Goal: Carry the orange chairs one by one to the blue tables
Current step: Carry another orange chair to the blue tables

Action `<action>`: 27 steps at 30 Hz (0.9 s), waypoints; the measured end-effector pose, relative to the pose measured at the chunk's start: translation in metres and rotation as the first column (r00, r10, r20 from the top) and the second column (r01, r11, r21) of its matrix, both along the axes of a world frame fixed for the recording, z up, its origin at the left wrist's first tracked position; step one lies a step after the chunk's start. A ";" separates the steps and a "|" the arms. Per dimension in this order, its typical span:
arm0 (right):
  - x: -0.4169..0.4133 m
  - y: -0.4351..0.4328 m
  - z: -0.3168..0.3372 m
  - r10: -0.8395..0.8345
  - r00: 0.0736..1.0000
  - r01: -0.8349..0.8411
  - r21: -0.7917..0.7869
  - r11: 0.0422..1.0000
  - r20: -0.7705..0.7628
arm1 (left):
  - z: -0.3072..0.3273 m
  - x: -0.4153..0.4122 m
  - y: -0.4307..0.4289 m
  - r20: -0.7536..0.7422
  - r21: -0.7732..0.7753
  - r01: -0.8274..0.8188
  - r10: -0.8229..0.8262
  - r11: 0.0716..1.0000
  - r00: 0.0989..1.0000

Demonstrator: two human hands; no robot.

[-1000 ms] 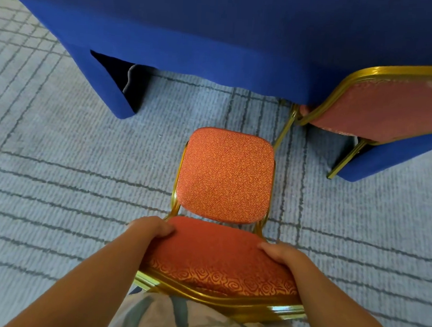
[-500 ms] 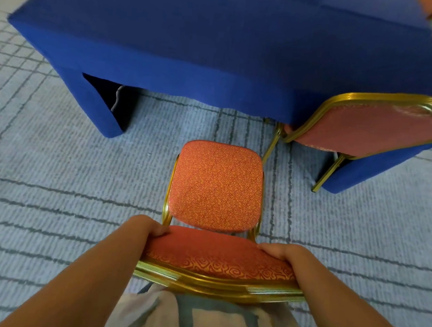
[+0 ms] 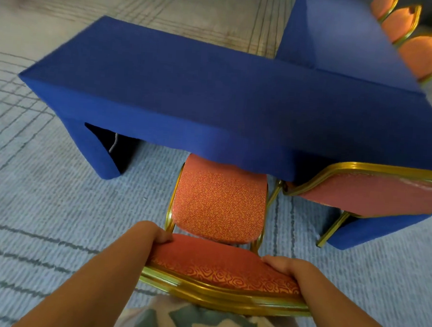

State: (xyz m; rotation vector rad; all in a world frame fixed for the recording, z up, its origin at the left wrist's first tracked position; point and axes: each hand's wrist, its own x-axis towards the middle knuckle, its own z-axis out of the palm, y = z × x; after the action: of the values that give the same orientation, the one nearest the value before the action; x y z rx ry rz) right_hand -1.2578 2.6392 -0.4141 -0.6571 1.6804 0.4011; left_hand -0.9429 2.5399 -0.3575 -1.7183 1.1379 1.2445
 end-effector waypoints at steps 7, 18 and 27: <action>-0.057 -0.133 -0.006 0.003 1.000 -0.003 0.001 1.000 0.002 | 0.001 -0.050 -0.126 -0.001 -0.069 -0.124 0.124 0.990 0.992; -0.145 -0.253 -0.021 -0.055 0.997 0.054 -0.030 0.998 -0.046 | -0.004 -0.138 -0.259 0.019 -0.066 -0.095 0.096 0.993 0.995; -0.167 -0.286 -0.011 0.010 0.993 -0.019 -0.070 0.997 -0.117 | -0.021 -0.164 -0.291 0.056 -0.050 -0.016 0.019 0.999 0.998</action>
State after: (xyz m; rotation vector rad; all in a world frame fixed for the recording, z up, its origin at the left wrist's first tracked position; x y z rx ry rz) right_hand -1.4247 2.3531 -0.4253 -0.7101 1.8081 0.3978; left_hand -1.1072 2.2487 -0.3785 -1.7922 1.1315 1.1800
